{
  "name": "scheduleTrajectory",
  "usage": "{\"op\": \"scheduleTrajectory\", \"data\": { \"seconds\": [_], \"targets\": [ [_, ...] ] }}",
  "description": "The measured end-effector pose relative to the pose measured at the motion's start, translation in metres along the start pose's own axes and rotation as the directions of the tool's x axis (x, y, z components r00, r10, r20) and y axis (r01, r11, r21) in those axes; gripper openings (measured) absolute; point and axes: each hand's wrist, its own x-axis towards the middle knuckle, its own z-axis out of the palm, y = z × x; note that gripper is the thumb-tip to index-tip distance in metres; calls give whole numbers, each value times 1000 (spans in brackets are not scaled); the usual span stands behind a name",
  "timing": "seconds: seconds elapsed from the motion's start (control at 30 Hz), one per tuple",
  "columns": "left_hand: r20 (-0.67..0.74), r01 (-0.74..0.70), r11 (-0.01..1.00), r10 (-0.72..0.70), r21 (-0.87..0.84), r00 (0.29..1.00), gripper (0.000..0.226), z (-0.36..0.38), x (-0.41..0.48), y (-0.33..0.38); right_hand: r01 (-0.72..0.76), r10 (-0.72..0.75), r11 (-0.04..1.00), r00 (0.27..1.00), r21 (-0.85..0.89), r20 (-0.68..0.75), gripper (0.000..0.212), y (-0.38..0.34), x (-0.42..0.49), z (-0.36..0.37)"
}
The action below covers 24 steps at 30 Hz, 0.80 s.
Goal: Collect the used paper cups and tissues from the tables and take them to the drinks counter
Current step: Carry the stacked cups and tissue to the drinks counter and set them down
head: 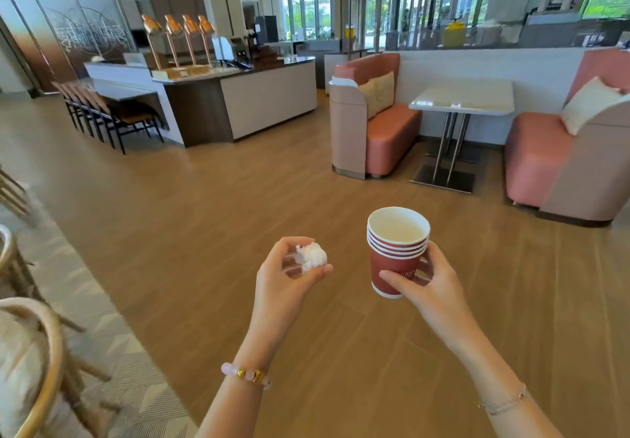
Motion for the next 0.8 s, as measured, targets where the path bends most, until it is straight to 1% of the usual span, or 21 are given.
{"op": "scheduleTrajectory", "data": {
  "seconds": [0.17, 0.47, 0.57, 0.8],
  "targets": [
    [-47, 14, 1000, -14, 10, 999, 35, 28, 99, -39, 9, -9, 1000, 999, -1, 37, 59, 35, 118, 12],
    [-104, 19, 1000, -17, 11, 994, 35, 102, 320, -85, 5, -7, 1000, 994, 19, 111, 59, 79, 355, 22],
    [-121, 26, 1000, -26, 2, 992, 35, 119, 381, -100, 3, -4, 1000, 991, 7, 135, 60, 88, 420, 25],
    [-136, 31, 999, -33, -17, 990, 35, 137, 510, -145, 8, -10, 1000, 990, 15, 142, 58, 115, 553, 48]
  ]
}}
